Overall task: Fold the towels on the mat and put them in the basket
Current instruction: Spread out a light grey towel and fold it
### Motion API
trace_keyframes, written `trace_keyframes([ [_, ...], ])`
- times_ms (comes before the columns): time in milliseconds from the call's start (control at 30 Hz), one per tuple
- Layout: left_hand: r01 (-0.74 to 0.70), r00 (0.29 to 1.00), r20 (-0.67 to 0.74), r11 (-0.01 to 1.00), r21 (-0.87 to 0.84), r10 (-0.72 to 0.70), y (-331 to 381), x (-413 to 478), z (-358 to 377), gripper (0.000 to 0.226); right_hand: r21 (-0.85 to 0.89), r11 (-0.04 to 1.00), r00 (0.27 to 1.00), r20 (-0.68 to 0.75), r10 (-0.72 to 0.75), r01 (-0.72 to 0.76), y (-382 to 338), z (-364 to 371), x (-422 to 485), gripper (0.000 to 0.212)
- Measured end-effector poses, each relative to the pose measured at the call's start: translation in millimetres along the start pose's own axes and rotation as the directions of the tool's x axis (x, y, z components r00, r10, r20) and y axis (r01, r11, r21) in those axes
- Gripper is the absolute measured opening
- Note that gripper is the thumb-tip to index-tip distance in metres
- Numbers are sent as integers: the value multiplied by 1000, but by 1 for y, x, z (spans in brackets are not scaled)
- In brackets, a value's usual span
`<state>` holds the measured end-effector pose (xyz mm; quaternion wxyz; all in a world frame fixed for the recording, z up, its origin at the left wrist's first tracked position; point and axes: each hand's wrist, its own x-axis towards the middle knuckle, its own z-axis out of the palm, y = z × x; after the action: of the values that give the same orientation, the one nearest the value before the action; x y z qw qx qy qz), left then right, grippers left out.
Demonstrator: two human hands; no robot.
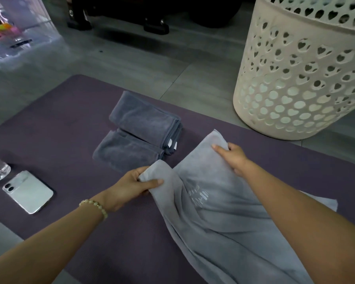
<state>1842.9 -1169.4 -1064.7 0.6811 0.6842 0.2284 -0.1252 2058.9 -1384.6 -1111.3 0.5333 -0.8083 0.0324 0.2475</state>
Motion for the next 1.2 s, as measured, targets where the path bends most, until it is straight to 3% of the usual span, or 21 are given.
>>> trace_keyframes([
  [133,-66,996,-75,981,-185,53,25,9,17,55,50,995,995,-49,-88,90,-26,-48,-26,33],
  [233,-154,984,-132,956,-250,124,59,12,41,24,46,985,970,-189,-155,166,-50,-98,-57,27],
  [267,-188,977,-150,947,-260,153,73,12,48,23,61,979,954,-243,-173,193,-58,-116,-68,24],
  [400,-360,920,-228,917,-173,318,141,11,70,58,97,939,856,-450,-255,331,-101,-193,-123,26],
  [500,-458,868,-273,880,-123,414,202,3,86,37,50,907,766,-556,-323,418,-135,-242,-166,31],
  [667,-582,769,-347,813,-32,537,287,-13,83,50,-19,850,653,-631,-419,526,-170,-289,-230,25],
  [800,-643,719,-341,766,3,605,330,-37,85,40,-55,805,611,-621,-491,591,-186,-300,-259,21],
  [900,-645,739,-223,763,39,636,351,-59,95,46,-33,767,619,-569,-541,641,-198,-296,-274,23],
  [1000,-631,776,-38,775,-35,629,369,-82,107,50,85,757,695,-473,-542,648,-211,-289,-289,30],
  [1133,-545,806,160,821,-172,569,377,-96,116,42,309,729,790,-307,-532,611,-220,-291,-301,62],
  [1200,-477,826,229,855,-202,515,372,-90,118,40,385,749,842,-245,-480,539,-215,-292,-297,55],
])
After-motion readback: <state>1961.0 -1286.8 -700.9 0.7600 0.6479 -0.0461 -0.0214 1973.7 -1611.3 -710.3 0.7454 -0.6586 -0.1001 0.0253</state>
